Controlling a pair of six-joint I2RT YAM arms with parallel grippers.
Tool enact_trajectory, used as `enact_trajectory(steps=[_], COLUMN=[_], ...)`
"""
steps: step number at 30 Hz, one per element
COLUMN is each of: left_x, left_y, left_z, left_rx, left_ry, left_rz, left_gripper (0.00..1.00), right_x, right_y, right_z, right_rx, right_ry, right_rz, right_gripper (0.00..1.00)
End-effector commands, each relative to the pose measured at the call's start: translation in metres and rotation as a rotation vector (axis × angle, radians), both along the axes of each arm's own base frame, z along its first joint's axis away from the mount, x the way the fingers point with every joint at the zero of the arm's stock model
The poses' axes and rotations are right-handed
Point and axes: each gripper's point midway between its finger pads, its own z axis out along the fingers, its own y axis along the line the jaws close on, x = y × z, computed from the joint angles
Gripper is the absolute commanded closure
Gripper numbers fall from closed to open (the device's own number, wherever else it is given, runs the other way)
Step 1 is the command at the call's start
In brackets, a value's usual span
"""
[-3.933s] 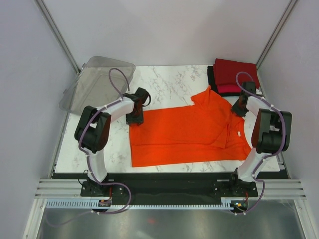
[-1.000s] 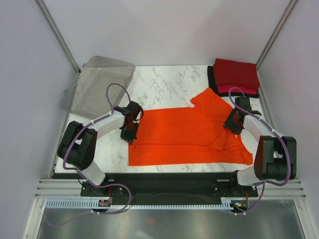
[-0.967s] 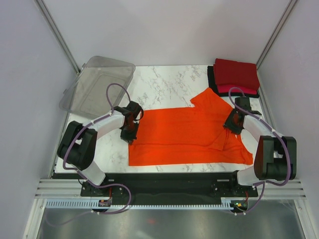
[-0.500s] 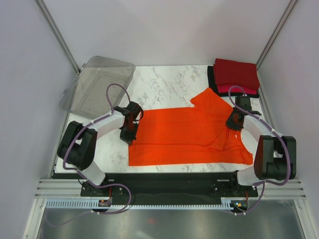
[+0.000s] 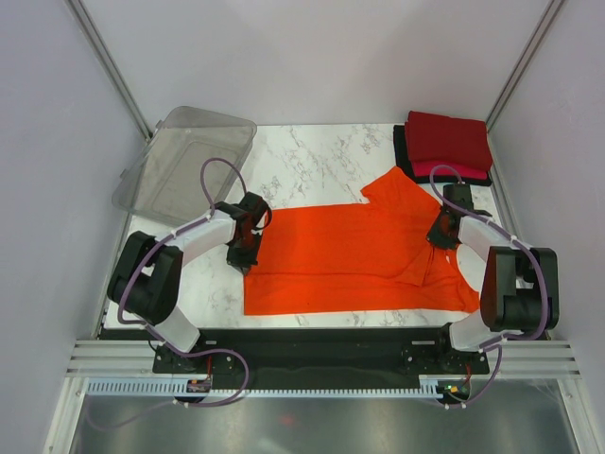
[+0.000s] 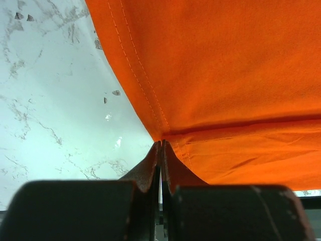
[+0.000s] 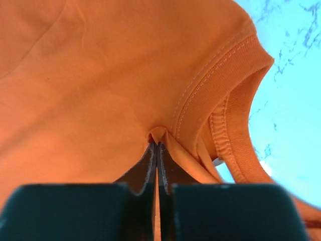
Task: Fold and stack the t-shirts
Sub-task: Fold the tshirt
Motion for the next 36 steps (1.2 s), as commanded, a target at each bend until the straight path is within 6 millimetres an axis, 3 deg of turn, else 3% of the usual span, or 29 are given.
enact_trajectory(steps=[1, 7, 12, 14, 15, 17, 22, 36], left_x=[0.003, 0.004, 0.004, 0.004, 0.004, 0.002, -0.003, -0.008], left_y=[-0.001, 0.001, -0.006, -0.008, -0.009, -0.012, -0.012, -0.012], left_z=[0.012, 0.014, 0.019, 0.021, 0.022, 0.022, 0.018, 0.0], left_rx=[-0.003, 0.005, -0.03, -0.042, -0.051, -0.07, -0.068, -0.051], left_ry=[-0.039, -0.048, -0.049, -0.047, -0.046, -0.038, -0.011, 0.054], left_rz=[0.021, 0.038, 0.015, 0.004, 0.003, -0.005, 0.002, 0.007], left_gripper=[0.98, 0.98, 0.98, 0.88, 0.88, 0.76, 0.67, 0.67], right_x=[0.014, 0.017, 0.016, 0.013, 0.014, 0.013, 0.015, 0.013], right_y=[-0.004, 0.0, 0.002, 0.004, 0.005, 0.005, 0.004, 0.004], right_z=[0.009, 0.027, 0.026, 0.022, 0.022, 0.021, 0.025, 0.023], right_rx=[-0.022, -0.016, -0.007, 0.001, 0.003, 0.004, -0.002, -0.005], right_ry=[-0.045, -0.115, -0.108, -0.102, -0.102, -0.1, -0.11, -0.105], right_rz=[-0.005, -0.002, -0.001, 0.0, 0.001, 0.004, 0.009, 0.007], right_gripper=[1.0, 1.0, 1.0, 1.0, 1.0, 1.0, 1.0, 1.0])
